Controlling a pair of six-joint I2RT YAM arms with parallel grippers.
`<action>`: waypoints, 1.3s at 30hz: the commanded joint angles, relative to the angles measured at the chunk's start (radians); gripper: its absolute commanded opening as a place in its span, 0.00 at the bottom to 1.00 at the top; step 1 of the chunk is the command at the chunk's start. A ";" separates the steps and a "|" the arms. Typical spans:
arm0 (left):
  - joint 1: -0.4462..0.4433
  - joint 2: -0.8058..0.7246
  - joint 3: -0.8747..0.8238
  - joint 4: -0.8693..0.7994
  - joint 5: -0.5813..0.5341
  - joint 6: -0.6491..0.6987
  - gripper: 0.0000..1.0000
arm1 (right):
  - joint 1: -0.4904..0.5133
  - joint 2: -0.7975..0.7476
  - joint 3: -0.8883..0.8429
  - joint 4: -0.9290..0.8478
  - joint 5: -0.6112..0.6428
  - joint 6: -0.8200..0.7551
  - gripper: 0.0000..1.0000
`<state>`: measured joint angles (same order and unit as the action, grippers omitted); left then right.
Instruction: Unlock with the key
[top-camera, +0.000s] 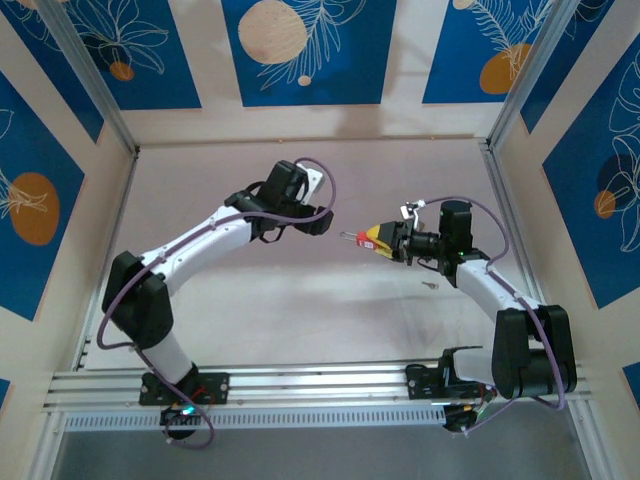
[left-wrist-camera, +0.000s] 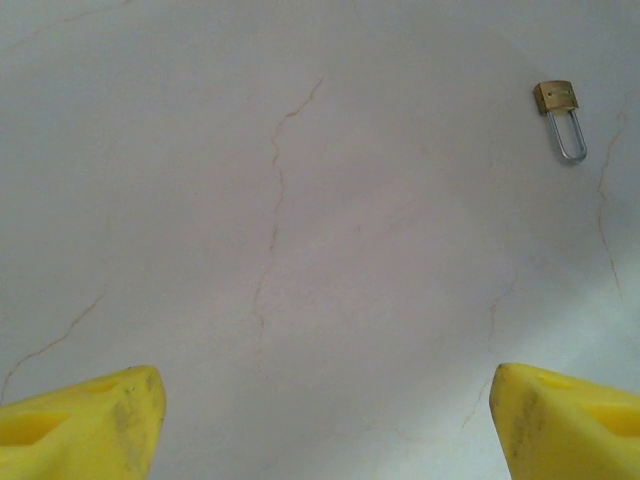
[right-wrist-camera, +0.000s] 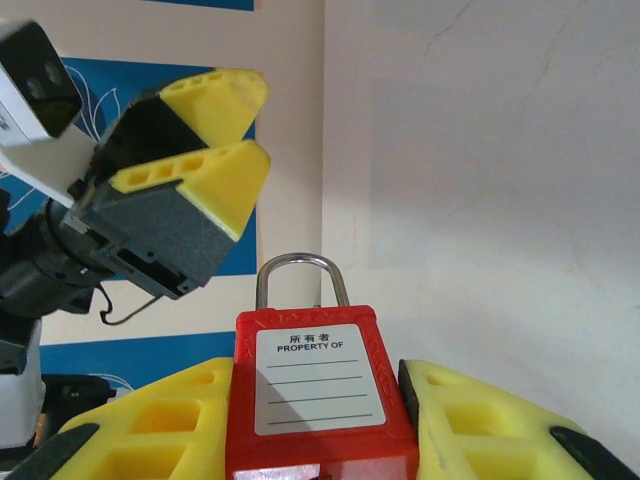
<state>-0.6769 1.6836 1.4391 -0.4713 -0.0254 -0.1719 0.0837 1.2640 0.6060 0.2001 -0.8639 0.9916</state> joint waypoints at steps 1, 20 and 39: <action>0.006 0.034 0.074 -0.075 0.029 -0.021 0.83 | 0.011 -0.029 -0.007 -0.016 0.000 -0.024 0.14; -0.032 0.082 0.096 -0.093 0.061 -0.013 0.81 | 0.035 -0.002 0.004 -0.007 0.009 -0.028 0.13; -0.127 -0.178 -0.353 0.402 0.220 0.793 0.70 | 0.056 0.010 0.024 -0.063 0.014 -0.077 0.13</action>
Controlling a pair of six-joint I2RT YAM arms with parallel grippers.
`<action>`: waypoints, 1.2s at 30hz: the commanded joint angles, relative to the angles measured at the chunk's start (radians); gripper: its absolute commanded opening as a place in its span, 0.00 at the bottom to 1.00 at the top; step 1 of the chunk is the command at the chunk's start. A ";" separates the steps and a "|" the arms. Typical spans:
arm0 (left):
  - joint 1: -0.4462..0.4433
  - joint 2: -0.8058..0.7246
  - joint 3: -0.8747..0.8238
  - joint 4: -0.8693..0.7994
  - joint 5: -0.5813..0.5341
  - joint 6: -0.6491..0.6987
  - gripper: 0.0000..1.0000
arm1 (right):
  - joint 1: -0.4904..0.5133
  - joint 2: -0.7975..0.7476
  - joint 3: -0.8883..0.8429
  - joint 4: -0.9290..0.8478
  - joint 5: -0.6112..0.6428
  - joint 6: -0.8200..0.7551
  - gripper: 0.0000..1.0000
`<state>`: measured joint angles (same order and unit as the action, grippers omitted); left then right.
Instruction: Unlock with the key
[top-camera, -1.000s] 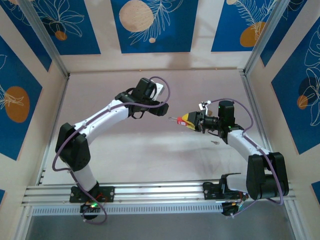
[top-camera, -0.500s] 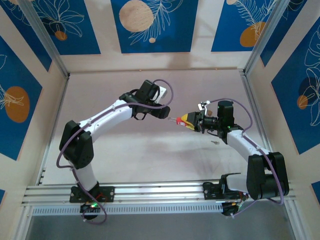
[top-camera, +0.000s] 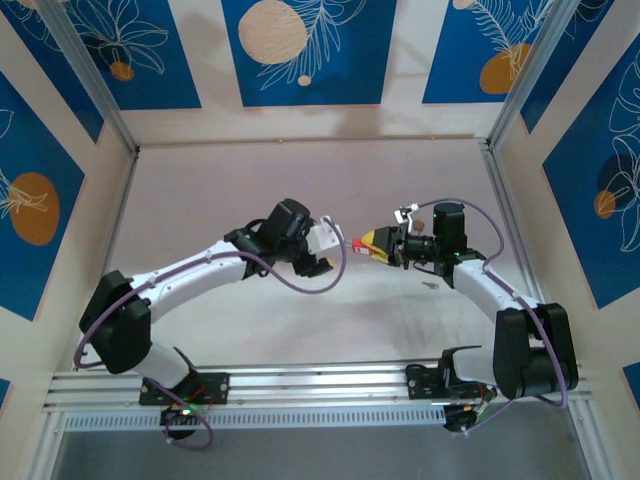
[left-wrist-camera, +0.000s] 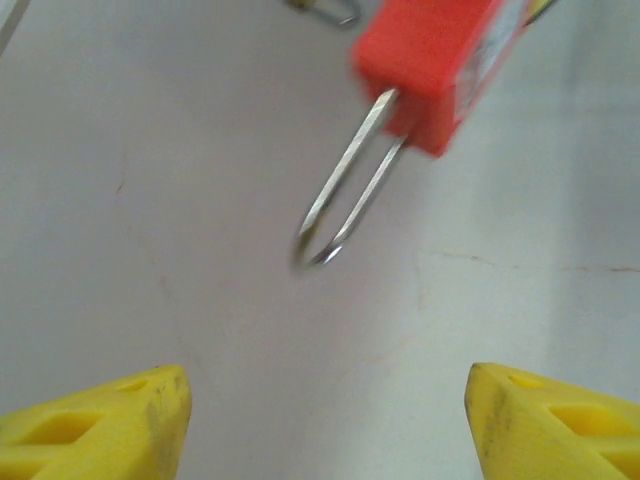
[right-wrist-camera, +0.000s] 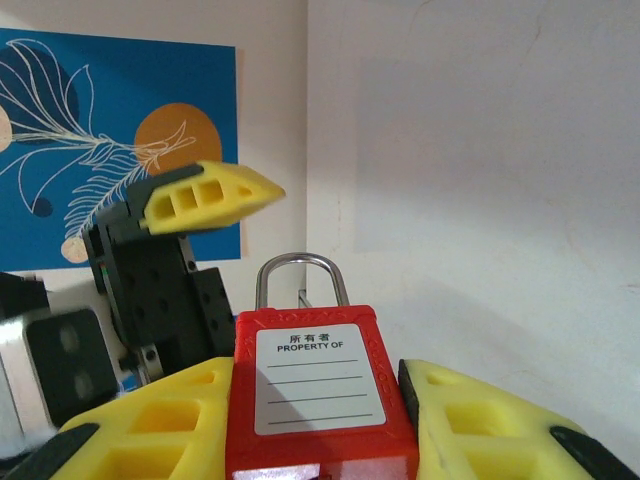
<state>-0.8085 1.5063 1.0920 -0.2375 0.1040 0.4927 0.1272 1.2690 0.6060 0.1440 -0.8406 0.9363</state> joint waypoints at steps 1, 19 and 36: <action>0.005 0.006 -0.005 0.178 0.113 0.138 0.66 | 0.014 0.003 0.025 -0.013 -0.009 -0.026 0.13; -0.001 0.057 0.028 0.134 0.169 0.195 0.25 | 0.029 -0.006 0.029 -0.039 -0.023 -0.054 0.13; 0.000 0.047 0.031 0.095 0.106 0.247 0.00 | 0.026 -0.023 0.030 -0.072 -0.029 -0.076 0.13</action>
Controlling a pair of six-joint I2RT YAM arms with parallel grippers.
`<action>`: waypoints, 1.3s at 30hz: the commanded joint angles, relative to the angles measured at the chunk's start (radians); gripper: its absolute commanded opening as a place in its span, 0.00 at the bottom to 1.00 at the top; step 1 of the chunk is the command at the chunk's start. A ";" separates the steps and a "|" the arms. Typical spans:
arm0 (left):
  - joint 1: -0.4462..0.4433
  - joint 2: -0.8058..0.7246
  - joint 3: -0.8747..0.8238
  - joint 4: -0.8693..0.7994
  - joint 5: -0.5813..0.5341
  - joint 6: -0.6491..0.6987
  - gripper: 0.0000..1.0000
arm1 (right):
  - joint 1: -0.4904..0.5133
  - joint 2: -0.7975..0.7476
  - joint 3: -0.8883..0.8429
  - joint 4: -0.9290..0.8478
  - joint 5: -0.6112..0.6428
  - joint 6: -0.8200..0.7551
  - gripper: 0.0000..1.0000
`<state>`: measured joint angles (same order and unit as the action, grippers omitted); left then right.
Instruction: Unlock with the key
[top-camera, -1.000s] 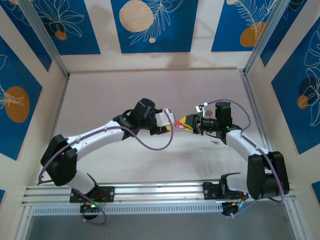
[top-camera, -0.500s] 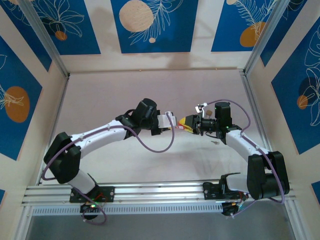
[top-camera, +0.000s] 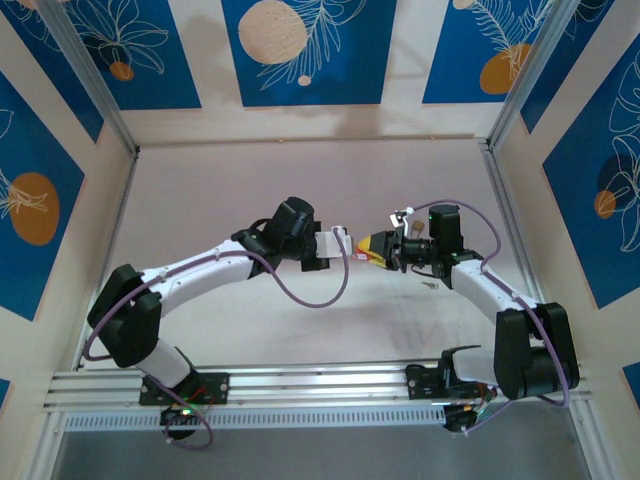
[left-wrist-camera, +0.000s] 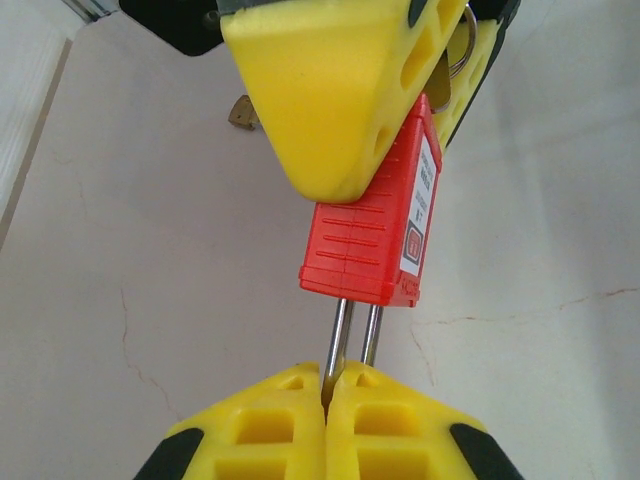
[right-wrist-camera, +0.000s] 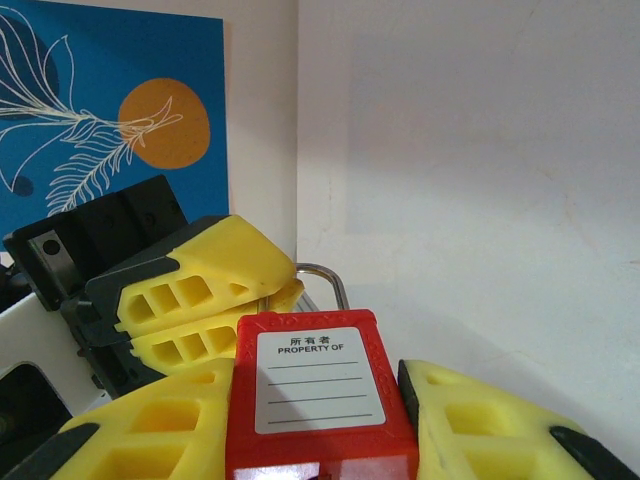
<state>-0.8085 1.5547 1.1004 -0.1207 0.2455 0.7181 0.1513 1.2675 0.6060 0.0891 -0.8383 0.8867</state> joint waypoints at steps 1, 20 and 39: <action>0.000 -0.004 0.022 -0.027 -0.045 0.027 0.00 | -0.001 -0.022 0.029 -0.019 -0.030 -0.028 0.13; 0.032 -0.072 -0.027 -0.030 -0.109 0.056 0.00 | -0.029 -0.067 0.008 -0.042 -0.038 -0.033 0.12; 0.061 -0.071 -0.014 -0.052 -0.120 0.076 0.00 | -0.038 -0.085 -0.001 -0.080 -0.051 -0.063 0.12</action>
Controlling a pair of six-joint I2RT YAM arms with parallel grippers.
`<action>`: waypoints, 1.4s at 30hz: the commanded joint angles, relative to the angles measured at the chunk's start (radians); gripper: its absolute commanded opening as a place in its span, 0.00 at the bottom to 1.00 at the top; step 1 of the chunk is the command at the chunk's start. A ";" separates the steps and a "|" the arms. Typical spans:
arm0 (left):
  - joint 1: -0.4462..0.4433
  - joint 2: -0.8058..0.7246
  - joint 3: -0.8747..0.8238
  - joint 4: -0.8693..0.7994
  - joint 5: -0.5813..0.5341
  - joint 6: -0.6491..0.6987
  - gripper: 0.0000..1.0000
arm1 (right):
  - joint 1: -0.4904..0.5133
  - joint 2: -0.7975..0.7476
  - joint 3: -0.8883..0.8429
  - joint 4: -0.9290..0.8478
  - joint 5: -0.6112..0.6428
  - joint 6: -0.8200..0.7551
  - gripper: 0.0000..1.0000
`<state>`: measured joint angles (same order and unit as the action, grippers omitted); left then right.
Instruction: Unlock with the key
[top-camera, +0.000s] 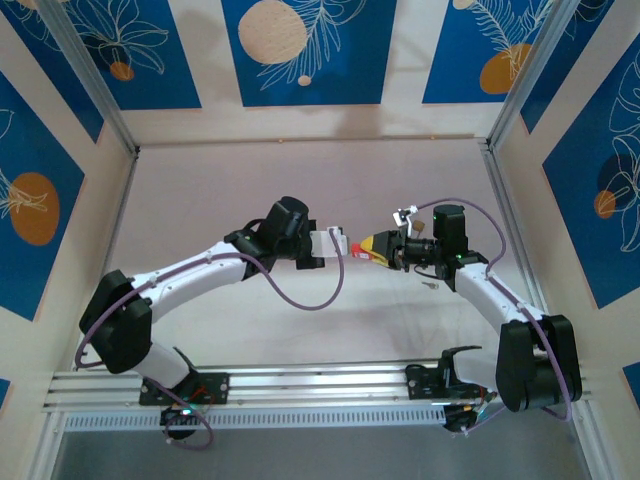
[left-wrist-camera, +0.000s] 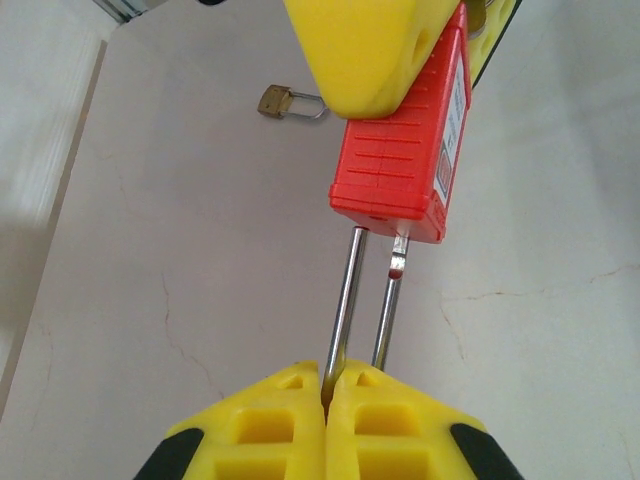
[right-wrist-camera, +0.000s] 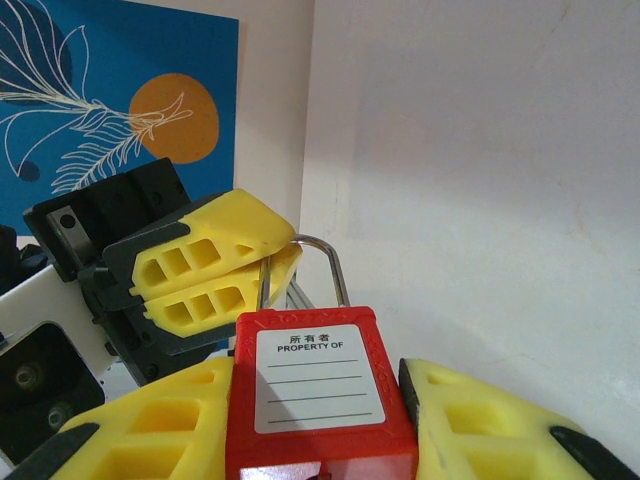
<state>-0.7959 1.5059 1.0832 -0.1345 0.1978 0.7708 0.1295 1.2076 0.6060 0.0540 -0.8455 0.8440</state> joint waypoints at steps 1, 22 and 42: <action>0.050 -0.021 0.003 -0.040 -0.072 0.026 0.00 | -0.018 -0.025 -0.001 -0.046 -0.045 -0.021 0.12; 0.035 -0.129 -0.123 -0.043 -0.001 -0.110 0.38 | -0.037 0.020 0.034 0.006 -0.029 0.017 0.12; -0.294 0.015 -0.380 0.967 -0.514 0.215 0.84 | 0.026 0.058 0.037 0.066 0.088 0.172 0.12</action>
<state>-1.0504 1.4452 0.7288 0.5106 -0.1776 0.8333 0.1444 1.2537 0.6212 0.0902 -0.7773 0.9588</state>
